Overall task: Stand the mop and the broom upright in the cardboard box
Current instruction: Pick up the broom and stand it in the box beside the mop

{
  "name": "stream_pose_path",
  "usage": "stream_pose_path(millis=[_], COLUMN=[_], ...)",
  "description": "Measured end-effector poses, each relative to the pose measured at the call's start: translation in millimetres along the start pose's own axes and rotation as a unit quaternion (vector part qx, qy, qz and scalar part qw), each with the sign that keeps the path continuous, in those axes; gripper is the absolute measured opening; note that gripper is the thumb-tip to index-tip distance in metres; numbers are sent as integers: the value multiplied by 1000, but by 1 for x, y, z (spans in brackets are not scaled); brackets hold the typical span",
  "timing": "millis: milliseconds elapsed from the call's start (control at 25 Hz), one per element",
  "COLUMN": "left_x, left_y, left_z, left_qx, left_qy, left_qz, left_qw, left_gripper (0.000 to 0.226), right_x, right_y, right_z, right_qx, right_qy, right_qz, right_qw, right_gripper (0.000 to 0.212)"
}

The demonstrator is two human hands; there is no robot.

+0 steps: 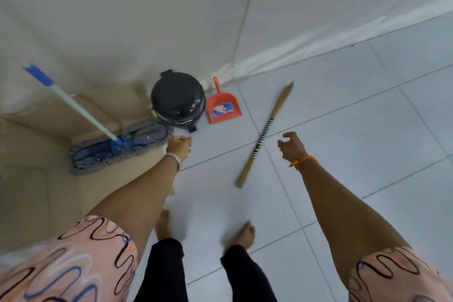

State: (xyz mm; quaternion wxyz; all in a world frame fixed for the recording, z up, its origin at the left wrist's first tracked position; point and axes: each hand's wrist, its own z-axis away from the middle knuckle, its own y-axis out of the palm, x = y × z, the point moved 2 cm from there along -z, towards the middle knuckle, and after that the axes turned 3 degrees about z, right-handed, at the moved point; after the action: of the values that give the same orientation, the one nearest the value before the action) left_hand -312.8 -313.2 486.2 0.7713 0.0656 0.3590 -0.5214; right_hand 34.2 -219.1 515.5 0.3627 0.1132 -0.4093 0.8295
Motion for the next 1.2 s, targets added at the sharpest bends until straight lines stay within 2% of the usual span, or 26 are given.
stream_pose_path(millis=[200, 320, 400, 520, 800, 960, 1040, 1120, 1200], left_x=[6, 3, -1, -22, -76, -78, -65, -40, -5], left_y=[94, 127, 147, 181, 249, 280, 297, 316, 338], left_z=[39, 40, 32, 16, -19, -37, -56, -79, -106], left_qx=[19, 17, 9, -11, -43, -73, -103, -150, -169], left_qy=[-7, -25, -45, -65, -108, -130, -153, -187, -215], left_qz=[-13, -11, -4, 19, 98, 142, 174, 218, 238], left_qw=[1000, 999, 999, 998, 988, 979, 967, 946, 932], left_gripper=[9, 10, 8, 22, 22, 16, 14, 18, 35], right_x=[-64, -75, -72, -62, -23, -12, -14, -21, -29], right_y=[-98, -121, -135, -161, -221, -226, -214, -188, -155], right_z=[-41, -64, -78, -110, -211, -275, -315, -358, -405], right_qx=[-52, -40, -16, 32, 57, 83, 97, 126, 158], right_qy=[46, 47, 39, 24, -3, -22, -44, -72, -111], right_qz=[-92, -97, -76, -8, 89, 117, 172, 247, 303], right_qw=[993, 993, 996, 999, 994, 989, 979, 958, 933], right_gripper=[20, 24, 32, 39, 35, 22, 23, 29, 30])
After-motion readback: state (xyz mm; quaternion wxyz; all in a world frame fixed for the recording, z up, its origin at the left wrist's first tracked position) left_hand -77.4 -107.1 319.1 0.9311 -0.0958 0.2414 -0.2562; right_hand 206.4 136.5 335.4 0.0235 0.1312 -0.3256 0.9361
